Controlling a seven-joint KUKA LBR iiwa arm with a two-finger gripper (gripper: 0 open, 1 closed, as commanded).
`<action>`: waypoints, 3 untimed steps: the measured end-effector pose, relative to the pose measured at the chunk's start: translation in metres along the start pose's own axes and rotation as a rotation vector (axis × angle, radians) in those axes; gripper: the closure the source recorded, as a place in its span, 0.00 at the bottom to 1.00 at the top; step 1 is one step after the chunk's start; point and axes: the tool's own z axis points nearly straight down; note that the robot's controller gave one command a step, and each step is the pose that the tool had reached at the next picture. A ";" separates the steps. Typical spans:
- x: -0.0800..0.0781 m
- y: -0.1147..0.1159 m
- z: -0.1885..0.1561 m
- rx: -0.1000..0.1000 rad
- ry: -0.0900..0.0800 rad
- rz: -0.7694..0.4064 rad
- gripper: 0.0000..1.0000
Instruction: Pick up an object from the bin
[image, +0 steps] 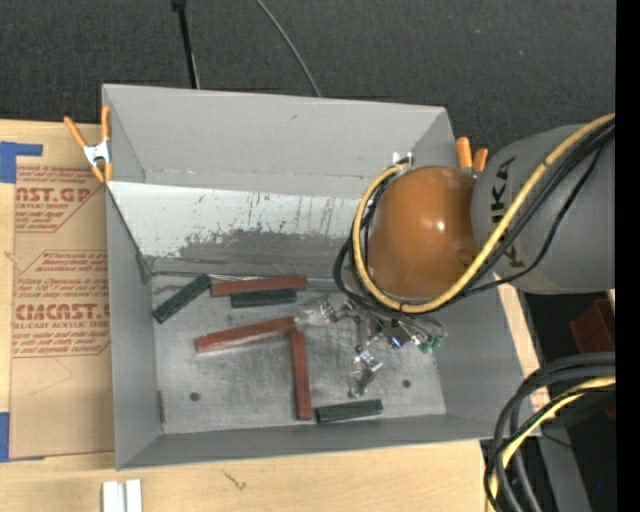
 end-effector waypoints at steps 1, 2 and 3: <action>-0.037 0.015 0.061 0.002 -0.004 -0.316 0.00; -0.037 0.031 0.080 0.003 0.006 -0.606 1.00; -0.037 0.031 0.081 0.003 0.006 -0.606 1.00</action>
Offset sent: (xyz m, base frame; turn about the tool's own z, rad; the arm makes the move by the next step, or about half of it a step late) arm 0.0158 0.0471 -0.0839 -0.6095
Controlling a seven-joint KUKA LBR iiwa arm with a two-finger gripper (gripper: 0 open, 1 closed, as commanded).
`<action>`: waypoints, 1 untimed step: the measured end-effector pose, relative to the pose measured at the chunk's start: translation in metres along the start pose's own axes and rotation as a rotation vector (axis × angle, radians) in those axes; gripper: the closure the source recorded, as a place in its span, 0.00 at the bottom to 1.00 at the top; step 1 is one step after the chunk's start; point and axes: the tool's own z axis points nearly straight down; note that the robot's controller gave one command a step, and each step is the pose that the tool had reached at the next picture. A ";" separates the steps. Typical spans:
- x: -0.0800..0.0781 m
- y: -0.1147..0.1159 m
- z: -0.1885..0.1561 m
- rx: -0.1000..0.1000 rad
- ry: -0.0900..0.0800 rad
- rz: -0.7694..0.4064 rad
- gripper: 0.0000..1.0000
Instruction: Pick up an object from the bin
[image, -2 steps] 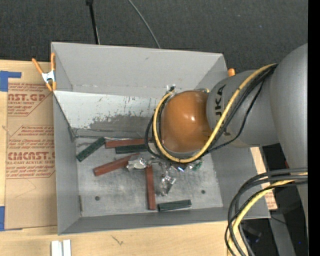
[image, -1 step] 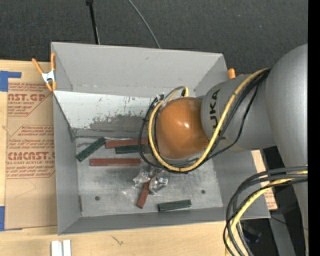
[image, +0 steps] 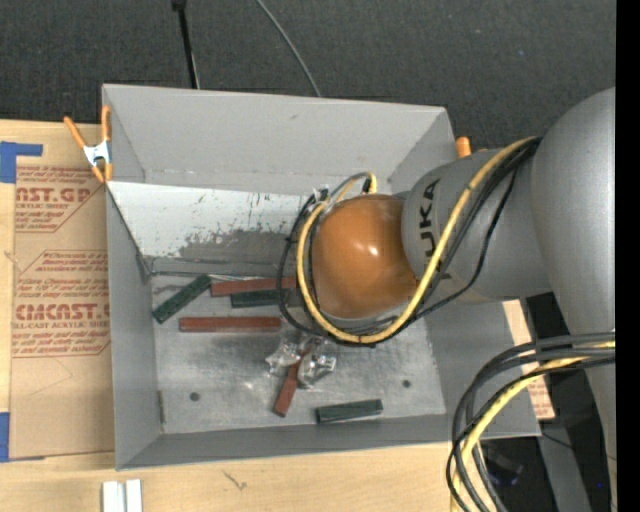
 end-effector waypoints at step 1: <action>0.000 0.000 -0.003 0.000 -0.002 0.001 1.00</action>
Offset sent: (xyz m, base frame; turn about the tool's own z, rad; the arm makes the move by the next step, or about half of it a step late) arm 0.0000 0.0002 0.0651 0.0000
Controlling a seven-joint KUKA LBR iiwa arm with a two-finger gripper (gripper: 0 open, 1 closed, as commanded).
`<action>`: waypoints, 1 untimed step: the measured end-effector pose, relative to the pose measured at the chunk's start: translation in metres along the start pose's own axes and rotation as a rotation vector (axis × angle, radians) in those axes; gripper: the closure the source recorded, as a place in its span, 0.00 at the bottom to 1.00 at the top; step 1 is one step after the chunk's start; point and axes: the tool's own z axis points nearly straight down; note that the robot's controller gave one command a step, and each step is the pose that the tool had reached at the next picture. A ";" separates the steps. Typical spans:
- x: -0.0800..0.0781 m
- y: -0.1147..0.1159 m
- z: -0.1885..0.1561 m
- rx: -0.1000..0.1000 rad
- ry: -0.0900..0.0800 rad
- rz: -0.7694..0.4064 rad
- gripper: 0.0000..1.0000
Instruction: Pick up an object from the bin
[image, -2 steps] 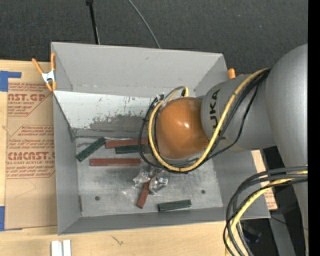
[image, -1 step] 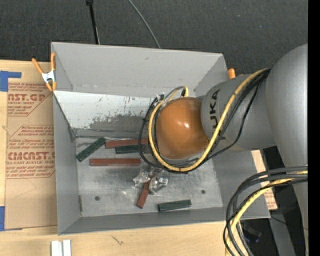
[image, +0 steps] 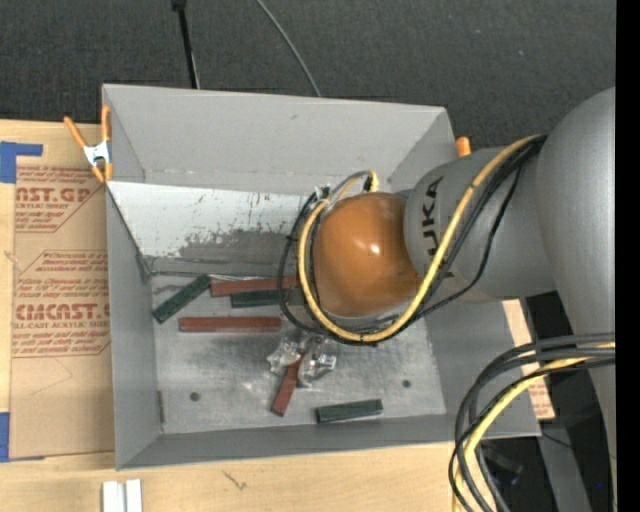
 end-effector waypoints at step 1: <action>0.000 0.003 -0.020 -0.008 -0.001 0.000 1.00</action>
Offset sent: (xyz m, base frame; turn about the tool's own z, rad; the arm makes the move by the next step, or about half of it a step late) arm 0.0002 0.0000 0.0404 0.0000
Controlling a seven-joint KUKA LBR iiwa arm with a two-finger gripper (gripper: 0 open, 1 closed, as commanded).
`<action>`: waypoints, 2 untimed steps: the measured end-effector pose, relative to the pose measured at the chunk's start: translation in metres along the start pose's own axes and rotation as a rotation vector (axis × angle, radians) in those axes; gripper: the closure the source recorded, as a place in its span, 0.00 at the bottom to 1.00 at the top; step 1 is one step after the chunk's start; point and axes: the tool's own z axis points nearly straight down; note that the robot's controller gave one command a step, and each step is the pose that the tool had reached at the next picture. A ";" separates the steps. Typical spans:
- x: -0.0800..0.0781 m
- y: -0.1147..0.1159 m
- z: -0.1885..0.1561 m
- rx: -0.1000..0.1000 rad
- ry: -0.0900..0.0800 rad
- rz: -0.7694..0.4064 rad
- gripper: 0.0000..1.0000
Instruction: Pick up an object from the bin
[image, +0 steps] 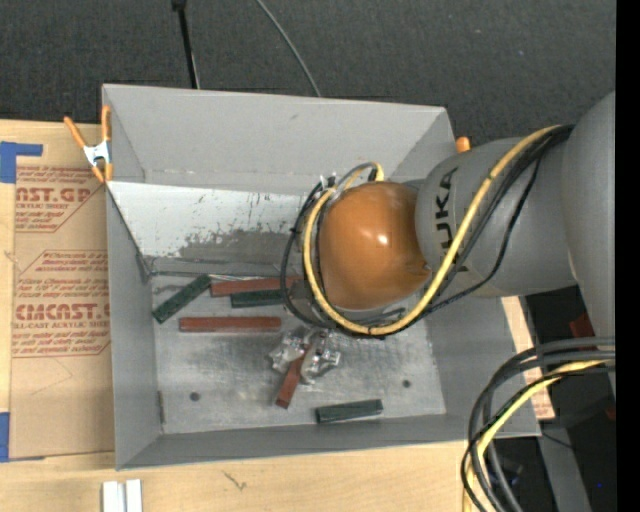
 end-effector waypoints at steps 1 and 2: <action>-0.001 -0.003 -0.019 0.008 -0.006 0.001 1.00; -0.001 -0.002 -0.025 0.009 -0.006 0.002 1.00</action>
Offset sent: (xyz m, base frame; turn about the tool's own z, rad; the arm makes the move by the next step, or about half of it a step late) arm 0.0001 -0.0001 0.0335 0.0000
